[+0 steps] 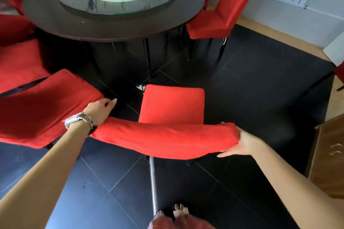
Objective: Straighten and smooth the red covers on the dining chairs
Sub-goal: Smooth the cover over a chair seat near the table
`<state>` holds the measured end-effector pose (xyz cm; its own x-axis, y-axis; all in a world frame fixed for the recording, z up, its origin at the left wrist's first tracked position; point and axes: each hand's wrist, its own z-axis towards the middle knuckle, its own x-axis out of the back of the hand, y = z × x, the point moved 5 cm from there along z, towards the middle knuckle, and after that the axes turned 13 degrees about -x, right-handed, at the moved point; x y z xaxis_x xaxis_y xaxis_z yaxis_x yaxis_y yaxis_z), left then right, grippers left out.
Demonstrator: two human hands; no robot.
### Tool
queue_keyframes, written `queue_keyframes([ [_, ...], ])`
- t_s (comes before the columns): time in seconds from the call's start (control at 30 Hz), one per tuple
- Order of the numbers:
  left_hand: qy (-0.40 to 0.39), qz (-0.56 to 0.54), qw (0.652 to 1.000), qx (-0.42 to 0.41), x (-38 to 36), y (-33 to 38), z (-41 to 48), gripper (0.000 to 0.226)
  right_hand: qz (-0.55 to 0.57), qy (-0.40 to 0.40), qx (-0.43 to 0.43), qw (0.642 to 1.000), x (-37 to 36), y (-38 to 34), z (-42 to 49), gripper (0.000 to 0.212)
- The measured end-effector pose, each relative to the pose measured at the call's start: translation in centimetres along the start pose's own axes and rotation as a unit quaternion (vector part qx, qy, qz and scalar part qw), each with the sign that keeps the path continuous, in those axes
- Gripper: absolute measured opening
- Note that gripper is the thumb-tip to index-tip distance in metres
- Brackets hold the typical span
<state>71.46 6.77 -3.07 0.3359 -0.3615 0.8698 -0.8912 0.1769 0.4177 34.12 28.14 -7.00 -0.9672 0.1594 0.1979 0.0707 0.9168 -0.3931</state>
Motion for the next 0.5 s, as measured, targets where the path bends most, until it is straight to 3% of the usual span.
queue_keyframes([
  [0.07,0.021,0.047,0.992,-0.116,0.2,1.6,-1.8,0.067,0.027,0.062,0.031,0.997,1.5,-0.7,-0.6,0.054],
  [0.13,-0.033,0.124,0.967,-0.219,-1.2,2.3,-3.6,0.098,-0.016,0.218,0.122,0.968,3.2,-2.9,-4.0,0.064],
  [0.2,-0.06,0.249,0.92,-0.296,-2.8,2.6,-4.7,0.12,-0.114,0.265,0.272,0.918,1.6,-5.6,-7.6,0.075],
  [0.27,-0.036,0.304,0.886,-0.349,-3.4,3.2,-4.6,0.124,-0.306,0.263,0.367,0.838,-2.8,-6.6,-9.3,0.086],
  [0.37,-0.009,0.318,0.864,-0.39,-3.4,4.4,-3.6,0.128,-0.575,0.238,0.362,0.694,-9.8,-4.8,-7.8,0.116],
  [0.43,-0.03,0.313,0.86,-0.401,-3.9,4.8,-3.2,0.123,-0.633,0.259,0.361,0.634,-11.7,-3.4,-6.2,0.114],
  [0.5,-0.08,0.271,0.876,-0.391,-4.3,4.5,-2.9,0.101,-0.618,0.317,0.384,0.608,-11.5,-3.3,-5.1,0.094],
])
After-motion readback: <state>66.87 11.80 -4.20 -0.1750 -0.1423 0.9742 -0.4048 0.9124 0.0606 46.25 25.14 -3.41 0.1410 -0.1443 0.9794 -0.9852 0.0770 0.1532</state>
